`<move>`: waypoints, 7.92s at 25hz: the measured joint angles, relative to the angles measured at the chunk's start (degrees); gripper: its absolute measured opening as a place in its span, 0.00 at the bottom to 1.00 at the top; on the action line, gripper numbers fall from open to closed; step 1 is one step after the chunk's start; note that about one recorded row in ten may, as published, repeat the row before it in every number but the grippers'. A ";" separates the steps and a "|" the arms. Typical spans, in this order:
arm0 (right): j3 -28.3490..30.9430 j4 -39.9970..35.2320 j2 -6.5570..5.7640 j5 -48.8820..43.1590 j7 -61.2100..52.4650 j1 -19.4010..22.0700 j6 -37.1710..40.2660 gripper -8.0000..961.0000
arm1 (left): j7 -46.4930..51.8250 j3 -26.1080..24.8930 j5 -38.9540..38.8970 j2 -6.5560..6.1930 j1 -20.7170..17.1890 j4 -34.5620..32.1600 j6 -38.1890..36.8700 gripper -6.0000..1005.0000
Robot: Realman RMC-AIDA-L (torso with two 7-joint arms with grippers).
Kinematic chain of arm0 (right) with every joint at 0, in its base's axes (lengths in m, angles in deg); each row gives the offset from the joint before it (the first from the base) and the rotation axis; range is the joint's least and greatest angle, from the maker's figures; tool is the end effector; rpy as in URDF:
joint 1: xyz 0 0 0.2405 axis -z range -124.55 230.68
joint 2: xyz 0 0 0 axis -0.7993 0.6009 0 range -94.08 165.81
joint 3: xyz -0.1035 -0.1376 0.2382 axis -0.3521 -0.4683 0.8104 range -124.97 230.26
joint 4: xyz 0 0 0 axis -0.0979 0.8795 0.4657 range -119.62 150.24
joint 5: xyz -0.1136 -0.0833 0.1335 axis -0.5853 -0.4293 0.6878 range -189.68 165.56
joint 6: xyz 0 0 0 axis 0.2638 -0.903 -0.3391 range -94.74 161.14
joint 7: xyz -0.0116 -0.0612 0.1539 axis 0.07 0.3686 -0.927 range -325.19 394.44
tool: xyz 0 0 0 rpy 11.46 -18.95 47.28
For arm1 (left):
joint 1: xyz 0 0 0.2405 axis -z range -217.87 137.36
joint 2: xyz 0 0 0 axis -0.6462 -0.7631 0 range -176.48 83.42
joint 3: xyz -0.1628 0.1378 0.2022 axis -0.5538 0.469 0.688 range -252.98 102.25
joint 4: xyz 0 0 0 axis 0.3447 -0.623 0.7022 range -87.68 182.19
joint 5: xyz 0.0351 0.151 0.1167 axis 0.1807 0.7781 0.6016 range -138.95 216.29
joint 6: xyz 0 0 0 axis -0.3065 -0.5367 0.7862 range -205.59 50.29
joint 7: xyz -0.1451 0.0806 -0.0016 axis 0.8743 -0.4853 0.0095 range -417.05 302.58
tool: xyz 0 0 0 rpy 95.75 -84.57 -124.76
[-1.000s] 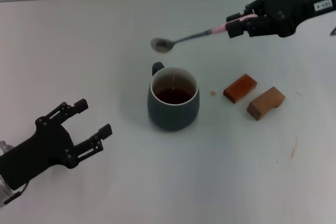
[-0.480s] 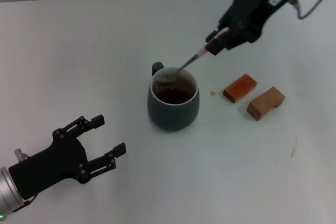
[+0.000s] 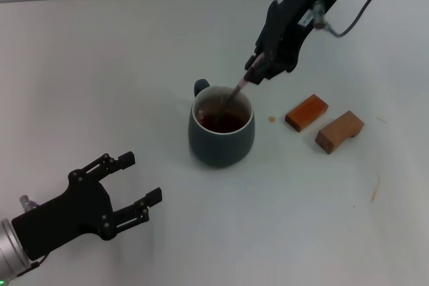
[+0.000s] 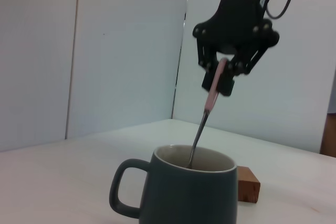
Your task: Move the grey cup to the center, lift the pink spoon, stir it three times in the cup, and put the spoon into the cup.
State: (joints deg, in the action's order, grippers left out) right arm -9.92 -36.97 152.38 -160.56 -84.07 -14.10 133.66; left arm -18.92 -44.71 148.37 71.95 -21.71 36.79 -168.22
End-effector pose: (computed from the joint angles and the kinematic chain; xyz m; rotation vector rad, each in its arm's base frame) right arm 0.0929 0.4238 -0.0341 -3.0327 0.2491 -0.5963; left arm -0.3277 0.2409 -0.0799 -2.5070 -0.4737 -0.8898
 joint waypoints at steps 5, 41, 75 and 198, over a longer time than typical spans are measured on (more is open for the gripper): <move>-1.03 0.07 2.17 -3.85 -0.14 -1.09 -0.72 0.13 | 0.00 0.02 -0.01 0.00 -0.09 0.01 -0.39 0.81; -4.16 -2.42 2.44 -3.56 -0.77 -2.33 3.27 0.13 | -0.09 0.01 -0.45 -0.08 -1.23 -0.21 -1.86 0.81; -5.38 -2.26 2.71 -4.40 -2.86 -1.28 2.17 0.13 | -0.17 -0.14 -0.45 -0.18 -1.76 -0.52 -3.28 0.81; -0.72 38.83 1.64 66.39 84.92 51.26 -14.39 0.78 | -5.19 2.62 -1.74 -0.13 -1.14 -0.80 -2.26 0.81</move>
State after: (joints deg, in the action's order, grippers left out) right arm -10.64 1.86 154.02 -94.18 0.86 37.16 119.27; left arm -24.11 -42.09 146.63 71.82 -22.86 36.00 -170.48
